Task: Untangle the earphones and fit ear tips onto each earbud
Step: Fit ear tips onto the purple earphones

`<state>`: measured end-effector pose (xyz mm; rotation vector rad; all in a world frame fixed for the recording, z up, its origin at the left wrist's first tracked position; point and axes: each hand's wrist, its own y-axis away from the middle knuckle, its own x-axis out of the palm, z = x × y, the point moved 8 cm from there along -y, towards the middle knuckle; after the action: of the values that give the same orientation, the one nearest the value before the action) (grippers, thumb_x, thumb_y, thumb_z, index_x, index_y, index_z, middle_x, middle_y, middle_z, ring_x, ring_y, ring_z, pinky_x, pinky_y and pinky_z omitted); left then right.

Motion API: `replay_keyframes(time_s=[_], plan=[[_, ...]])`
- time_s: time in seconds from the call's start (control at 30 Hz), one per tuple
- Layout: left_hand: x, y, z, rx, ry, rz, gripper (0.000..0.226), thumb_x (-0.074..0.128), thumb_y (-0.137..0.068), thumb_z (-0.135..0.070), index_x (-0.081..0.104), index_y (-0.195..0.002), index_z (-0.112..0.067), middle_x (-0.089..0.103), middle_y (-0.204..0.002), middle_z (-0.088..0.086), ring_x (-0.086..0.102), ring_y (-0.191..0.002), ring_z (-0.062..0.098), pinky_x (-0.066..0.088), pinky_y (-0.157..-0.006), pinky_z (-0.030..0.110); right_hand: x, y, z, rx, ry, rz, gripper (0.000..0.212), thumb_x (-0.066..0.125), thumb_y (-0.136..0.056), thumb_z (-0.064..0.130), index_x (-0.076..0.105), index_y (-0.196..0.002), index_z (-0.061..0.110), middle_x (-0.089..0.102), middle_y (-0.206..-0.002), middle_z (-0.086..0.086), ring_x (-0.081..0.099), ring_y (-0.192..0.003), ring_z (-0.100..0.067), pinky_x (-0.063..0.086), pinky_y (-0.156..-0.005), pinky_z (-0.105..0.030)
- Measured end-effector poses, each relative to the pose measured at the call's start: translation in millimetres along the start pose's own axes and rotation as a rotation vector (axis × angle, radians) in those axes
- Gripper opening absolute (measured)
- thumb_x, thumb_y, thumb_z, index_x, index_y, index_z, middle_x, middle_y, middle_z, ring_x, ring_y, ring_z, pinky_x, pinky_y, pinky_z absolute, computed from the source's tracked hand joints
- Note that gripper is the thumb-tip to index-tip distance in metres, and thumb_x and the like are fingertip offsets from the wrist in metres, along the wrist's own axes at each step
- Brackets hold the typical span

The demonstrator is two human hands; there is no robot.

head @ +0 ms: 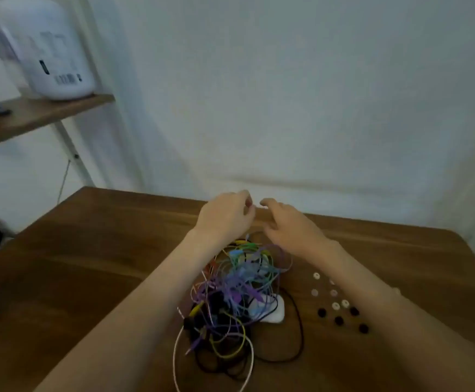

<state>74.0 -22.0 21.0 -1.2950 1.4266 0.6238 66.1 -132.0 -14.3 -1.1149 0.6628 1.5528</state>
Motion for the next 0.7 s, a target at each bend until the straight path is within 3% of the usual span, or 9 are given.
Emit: replay_keyframes(time_s=[0.13,0.3,0.4,0.53,0.6,0.7], plan=[[-10.0,32.0,-10.9,0.032,-0.018,-0.062,0.026,0.045,-0.098,-0.033,0.06,-0.109,-0.015,0.067,-0.097,0.003,0.06,-0.088,0.022,0.046,-0.067,0.033,0.3,31.1,8.4,0.001,-0.047,-0.034,0.048,0.045,-0.098,0.028,0.033,-0.143,0.017,0.053,-0.128,-0.008,0.052,-0.112,-0.023,0.045,-0.081,-0.032],[-34.0,87.2,-36.2,0.065,0.089,-0.094,0.03,0.042,-0.1,-0.037,0.06,-0.109,-0.015,0.064,-0.096,0.003,0.059,-0.086,0.02,0.044,-0.068,0.032,-1.5,81.7,15.5,0.093,-0.071,-0.026,0.041,0.041,-0.1,0.035,0.041,-0.134,0.012,0.058,-0.115,-0.008,0.054,-0.094,-0.019,0.048,-0.069,-0.031],[-18.2,117.4,-52.9,0.105,0.162,0.102,0.039,0.043,-0.097,-0.049,0.056,-0.12,-0.021,0.059,-0.115,0.003,0.055,-0.104,0.019,0.046,-0.084,0.035,6.7,101.1,19.5,0.157,-0.073,0.039,0.037,0.042,-0.099,0.035,0.045,-0.126,0.01,0.058,-0.118,-0.01,0.056,-0.101,-0.024,0.051,-0.082,-0.039],[22.2,141.2,-48.2,0.099,0.072,0.402,0.063,0.042,-0.094,-0.057,0.034,-0.146,-0.022,0.036,-0.15,0.007,0.036,-0.135,0.026,0.035,-0.108,0.043,30.1,115.4,17.5,0.243,-0.032,0.132,0.032,0.048,-0.095,0.024,0.045,-0.123,0.01,0.056,-0.122,-0.011,0.056,-0.103,-0.024,0.05,-0.084,-0.036],[30.7,146.2,-38.7,0.111,-0.049,0.415,0.075,0.045,-0.092,-0.061,0.022,-0.151,-0.02,0.021,-0.157,0.005,0.021,-0.143,0.027,0.023,-0.116,0.044,43.4,120.4,13.4,0.293,-0.052,0.151,0.035,0.044,-0.098,0.032,0.046,-0.126,0.01,0.056,-0.121,-0.011,0.056,-0.1,-0.022,0.049,-0.08,-0.034],[40.1,150.7,-22.3,0.14,-0.24,0.427,0.085,0.051,-0.089,-0.06,0.011,-0.153,-0.023,0.005,-0.161,0.003,0.005,-0.148,0.028,0.008,-0.119,0.047,56.7,120.7,14.6,0.279,-0.092,0.158,0.032,0.039,-0.101,0.031,0.051,-0.119,0.008,0.056,-0.112,-0.009,0.052,-0.082,-0.016,0.04,-0.061,-0.025]])
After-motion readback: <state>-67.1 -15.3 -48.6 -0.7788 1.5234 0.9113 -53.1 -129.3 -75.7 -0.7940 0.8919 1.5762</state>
